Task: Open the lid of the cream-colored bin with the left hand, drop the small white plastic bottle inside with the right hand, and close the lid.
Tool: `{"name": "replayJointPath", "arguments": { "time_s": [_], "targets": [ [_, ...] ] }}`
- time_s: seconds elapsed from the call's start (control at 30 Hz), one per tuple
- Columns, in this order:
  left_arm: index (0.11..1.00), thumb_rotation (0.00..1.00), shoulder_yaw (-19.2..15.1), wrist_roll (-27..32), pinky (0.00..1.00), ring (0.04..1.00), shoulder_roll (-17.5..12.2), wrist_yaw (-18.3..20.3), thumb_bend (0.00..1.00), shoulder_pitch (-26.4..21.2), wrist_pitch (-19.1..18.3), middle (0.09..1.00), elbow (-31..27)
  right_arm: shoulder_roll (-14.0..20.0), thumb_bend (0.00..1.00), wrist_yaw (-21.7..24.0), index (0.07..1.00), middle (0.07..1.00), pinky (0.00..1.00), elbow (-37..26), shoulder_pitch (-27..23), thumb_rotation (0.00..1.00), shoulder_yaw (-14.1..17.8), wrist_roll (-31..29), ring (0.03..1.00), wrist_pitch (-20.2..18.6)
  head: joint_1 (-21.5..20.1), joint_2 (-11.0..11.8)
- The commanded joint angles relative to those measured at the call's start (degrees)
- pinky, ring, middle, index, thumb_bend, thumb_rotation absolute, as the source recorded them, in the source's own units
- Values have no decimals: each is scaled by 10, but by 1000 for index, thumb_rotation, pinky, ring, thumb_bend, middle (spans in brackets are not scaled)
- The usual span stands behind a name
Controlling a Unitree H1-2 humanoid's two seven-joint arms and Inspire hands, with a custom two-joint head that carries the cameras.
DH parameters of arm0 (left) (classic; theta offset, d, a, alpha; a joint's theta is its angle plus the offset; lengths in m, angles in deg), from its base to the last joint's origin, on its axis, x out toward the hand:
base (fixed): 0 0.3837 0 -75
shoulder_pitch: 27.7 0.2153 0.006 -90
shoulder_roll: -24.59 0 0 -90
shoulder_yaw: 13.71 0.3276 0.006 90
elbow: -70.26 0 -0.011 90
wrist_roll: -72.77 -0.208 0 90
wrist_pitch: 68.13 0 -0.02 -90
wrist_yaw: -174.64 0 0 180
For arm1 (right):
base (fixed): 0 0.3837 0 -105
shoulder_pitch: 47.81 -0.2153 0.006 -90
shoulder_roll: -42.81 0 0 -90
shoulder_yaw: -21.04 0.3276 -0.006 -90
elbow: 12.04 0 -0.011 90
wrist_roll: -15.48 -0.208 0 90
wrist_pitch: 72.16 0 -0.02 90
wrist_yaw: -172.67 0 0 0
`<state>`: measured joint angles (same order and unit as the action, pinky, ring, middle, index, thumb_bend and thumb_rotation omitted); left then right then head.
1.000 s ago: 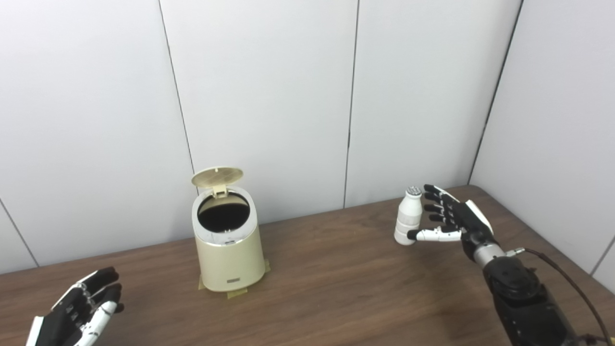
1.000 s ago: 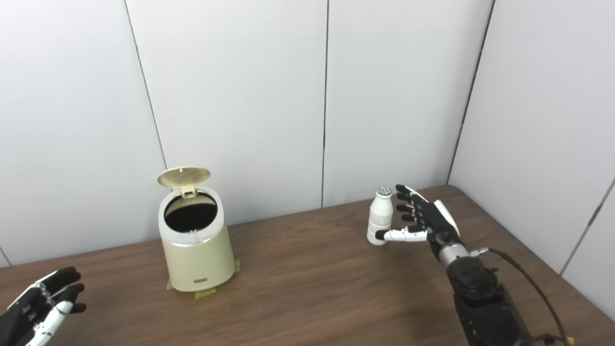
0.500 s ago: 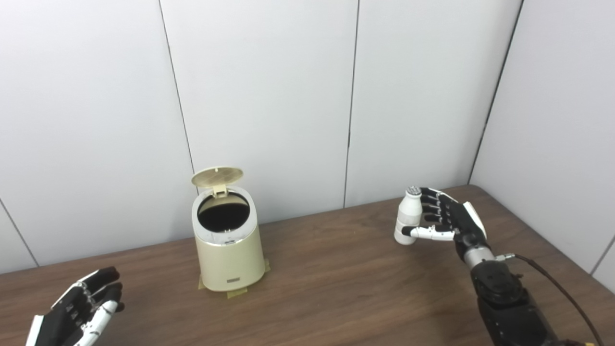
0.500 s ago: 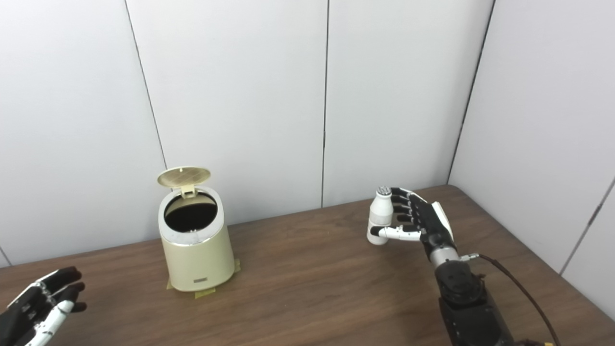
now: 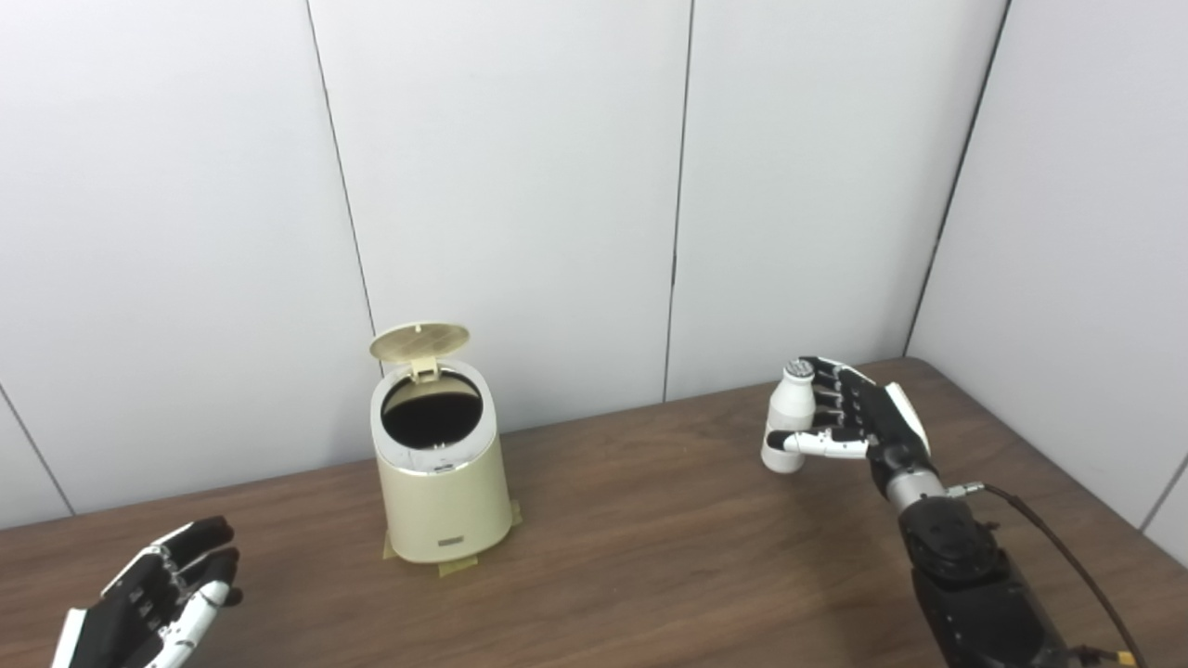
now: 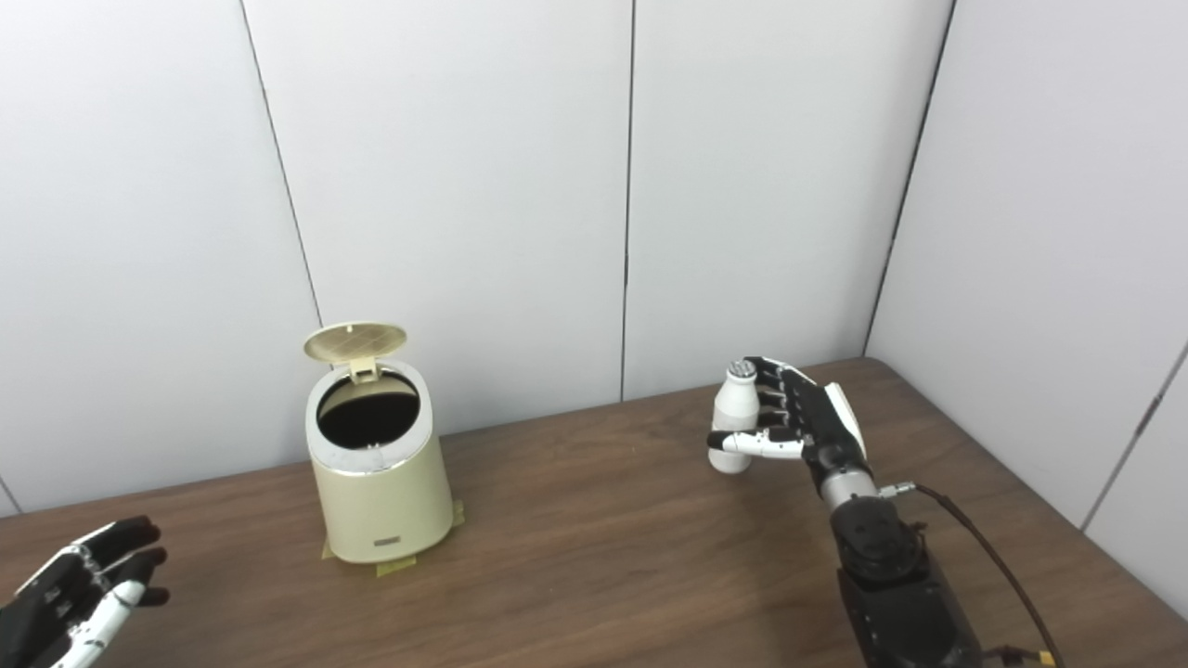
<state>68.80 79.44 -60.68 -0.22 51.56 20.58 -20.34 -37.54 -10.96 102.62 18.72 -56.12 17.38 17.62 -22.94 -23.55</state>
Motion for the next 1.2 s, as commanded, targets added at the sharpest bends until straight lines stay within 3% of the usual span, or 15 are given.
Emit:
{"name": "replayJointPath", "arguments": {
  "time_s": [0.0, 0.2, 0.37, 0.47, 0.5, 0.6, 0.97, 1.17],
  "targets": [
    [747, 259, 0, 0, 573, 736, -6, 0, 471, -19, 12, 766, -17, 10, 803, -8, 786, 799, 649, -7, -33, 50, -1, 5, 734, 10, -1, -1],
    [756, 245, -1, 2, 597, 750, -8, 1, 465, -17, 7, 773, -20, 11, 815, -7, 784, 787, 685, 1, -36, 52, -6, 10, 746, 14, 0, -4],
    [762, 231, -2, 3, 619, 758, -6, -1, 464, -16, 1, 779, -23, 16, 782, -24, 778, 768, 609, 2, -37, 7, -19, 43, 692, -4, 1, -7],
    [753, 234, -2, 2, 585, 745, -7, 0, 465, -16, 4, 770, -21, 18, 742, -50, 723, 667, 536, 6, -39, 0, -30, 79, 589, -20, 1, -9],
    [749, 235, -2, 2, 576, 742, -8, 0, 469, -16, 3, 767, -22, 19, 614, -59, 680, 589, 496, 15, -42, 0, -32, 87, 488, -22, 1, -10],
    [741, 244, -3, 3, 570, 735, -9, 0, 481, -15, 2, 763, -22, 27, 521, -73, 561, 492, 383, 53, -50, 0, -40, 102, 387, 1, 1, -11],
    [738, 215, -3, 2, 566, 730, -12, 3, 473, -17, 8, 763, -15, 27, 512, -117, 539, 482, 340, 74, -48, 0, -47, 123, 377, 59, 2, -13],
    [738, 218, -2, 5, 561, 723, -10, 5, 481, -18, 11, 753, -11, 13, 512, -123, 538, 486, 352, 18, -36, 0, -46, 124, 381, 47, 14, -12]
  ]
}}
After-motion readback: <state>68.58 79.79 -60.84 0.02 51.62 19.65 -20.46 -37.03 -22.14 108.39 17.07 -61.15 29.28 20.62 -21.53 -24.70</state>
